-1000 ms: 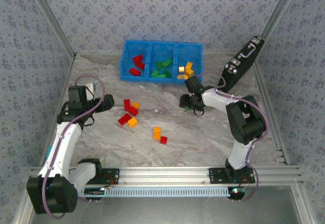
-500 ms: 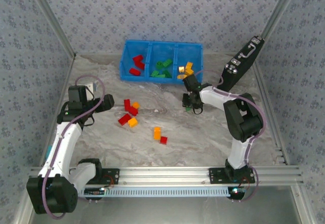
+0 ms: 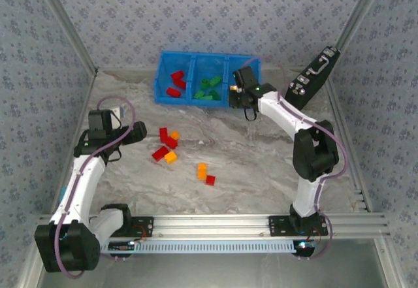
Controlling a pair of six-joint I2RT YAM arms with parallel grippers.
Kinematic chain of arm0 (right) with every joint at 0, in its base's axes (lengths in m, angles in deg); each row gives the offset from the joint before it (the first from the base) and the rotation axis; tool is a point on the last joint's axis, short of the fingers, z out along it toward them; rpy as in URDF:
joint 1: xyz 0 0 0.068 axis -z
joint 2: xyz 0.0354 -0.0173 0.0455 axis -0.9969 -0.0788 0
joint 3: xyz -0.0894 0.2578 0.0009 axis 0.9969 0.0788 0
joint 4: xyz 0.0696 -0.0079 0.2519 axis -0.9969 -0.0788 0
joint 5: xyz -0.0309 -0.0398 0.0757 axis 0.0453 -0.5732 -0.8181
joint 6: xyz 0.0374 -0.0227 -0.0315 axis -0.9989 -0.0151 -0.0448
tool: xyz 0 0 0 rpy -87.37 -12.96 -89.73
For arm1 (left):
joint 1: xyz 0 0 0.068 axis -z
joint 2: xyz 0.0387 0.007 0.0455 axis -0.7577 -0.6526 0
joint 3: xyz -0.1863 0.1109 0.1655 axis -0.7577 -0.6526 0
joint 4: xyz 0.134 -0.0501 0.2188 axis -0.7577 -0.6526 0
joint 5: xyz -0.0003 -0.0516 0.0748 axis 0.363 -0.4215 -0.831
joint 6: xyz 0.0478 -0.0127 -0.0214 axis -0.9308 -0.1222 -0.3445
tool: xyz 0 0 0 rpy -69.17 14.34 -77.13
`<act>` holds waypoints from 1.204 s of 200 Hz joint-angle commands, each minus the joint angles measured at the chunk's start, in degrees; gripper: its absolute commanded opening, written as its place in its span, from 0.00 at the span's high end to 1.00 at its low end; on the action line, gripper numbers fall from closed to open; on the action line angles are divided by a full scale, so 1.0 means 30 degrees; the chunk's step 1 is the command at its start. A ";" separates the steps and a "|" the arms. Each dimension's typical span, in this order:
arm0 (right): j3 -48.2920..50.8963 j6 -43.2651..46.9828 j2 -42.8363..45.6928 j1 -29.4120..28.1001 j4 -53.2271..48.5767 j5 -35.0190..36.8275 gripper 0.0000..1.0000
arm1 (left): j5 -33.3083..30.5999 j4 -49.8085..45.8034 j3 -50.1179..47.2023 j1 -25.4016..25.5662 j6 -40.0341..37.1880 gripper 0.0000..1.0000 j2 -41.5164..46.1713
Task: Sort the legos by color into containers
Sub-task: Pick up the lego from the center of the table, then place the lego in the container.
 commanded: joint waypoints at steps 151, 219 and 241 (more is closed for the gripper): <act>-1.1279 0.8301 -1.0723 -0.2796 0.4132 0.0784 0.64 | -0.2638 0.0579 -0.1138 1.0539 0.8826 0.00 -0.0806; -1.0281 0.8537 -0.9342 -0.2626 0.4269 0.1091 0.36 | -0.4261 0.1006 -0.0068 1.5808 1.2488 0.01 -0.4162; -0.9235 0.8567 -0.8184 -0.2533 0.4669 0.0901 0.34 | -0.4045 0.1564 0.0105 1.6614 1.3339 0.04 -0.5527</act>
